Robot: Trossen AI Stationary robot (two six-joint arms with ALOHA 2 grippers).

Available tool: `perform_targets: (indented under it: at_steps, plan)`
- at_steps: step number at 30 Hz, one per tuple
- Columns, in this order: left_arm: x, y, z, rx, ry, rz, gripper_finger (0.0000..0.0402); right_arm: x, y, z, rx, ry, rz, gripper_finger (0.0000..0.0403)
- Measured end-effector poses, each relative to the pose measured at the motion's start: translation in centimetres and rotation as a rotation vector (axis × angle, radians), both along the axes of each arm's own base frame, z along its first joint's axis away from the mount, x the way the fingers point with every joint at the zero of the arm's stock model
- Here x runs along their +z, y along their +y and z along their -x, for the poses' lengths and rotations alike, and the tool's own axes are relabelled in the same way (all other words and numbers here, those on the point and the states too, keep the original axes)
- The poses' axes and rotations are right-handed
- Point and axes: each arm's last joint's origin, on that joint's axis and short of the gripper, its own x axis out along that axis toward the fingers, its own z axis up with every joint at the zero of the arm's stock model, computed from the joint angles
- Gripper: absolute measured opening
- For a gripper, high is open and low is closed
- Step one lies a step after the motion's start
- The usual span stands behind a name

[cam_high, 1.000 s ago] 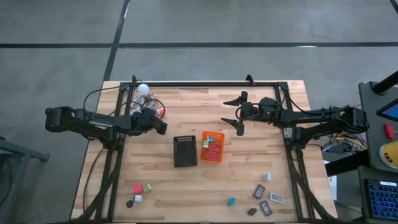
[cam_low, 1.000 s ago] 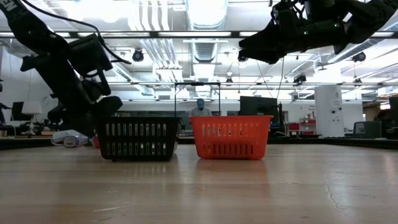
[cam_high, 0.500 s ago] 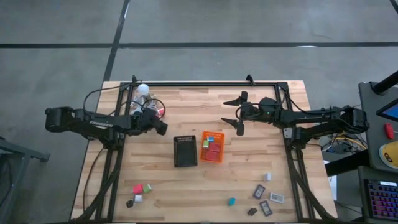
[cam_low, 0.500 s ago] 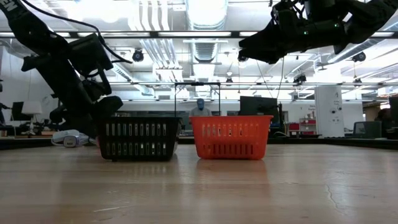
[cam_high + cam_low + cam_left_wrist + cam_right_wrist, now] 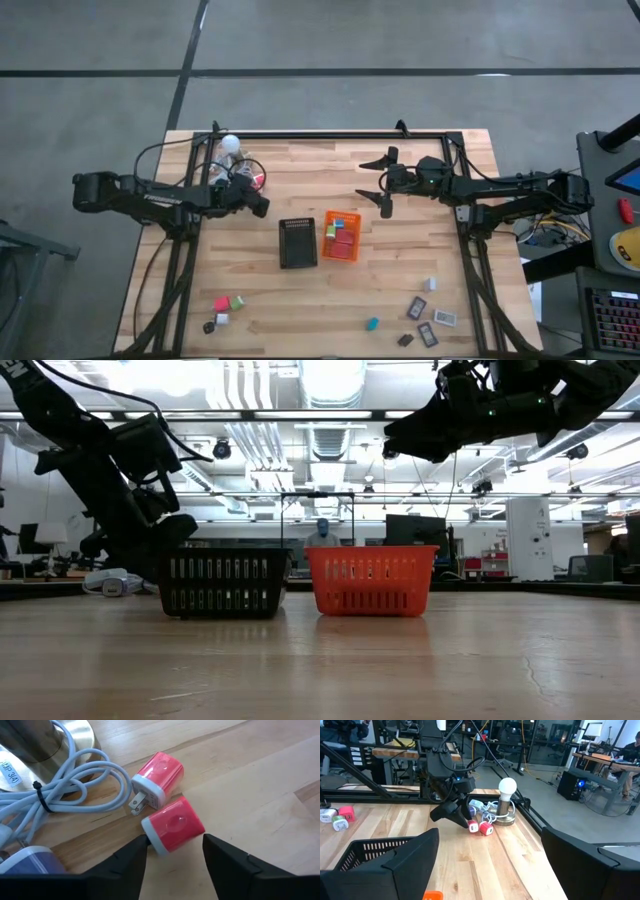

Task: Pick & Place Office items
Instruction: Put the bottom light pink charger adapter into the orange bin

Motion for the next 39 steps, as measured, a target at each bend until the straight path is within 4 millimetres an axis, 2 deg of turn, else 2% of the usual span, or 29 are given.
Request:
perform_targets:
  at_steps: [15, 30, 39]
  plan:
    - [0.0, 0.0, 0.0, -0.004, -0.002, 0.008, 0.0167, 0.0, 0.0, 0.0, 0.0, 0.0, 0.0, 0.0345]
    - [0.0, -0.4, -0.5, -0.055, -0.102, 0.181, 0.0163, 0.0, 0.0, 0.0, 0.001, 0.0, 0.0, 0.0341]
    - [2.4, -0.3, -2.6, -0.177, -0.171, 0.121, 0.0163, 0.0, 0.0, 0.0, 0.001, 0.001, 0.0, 0.0349]
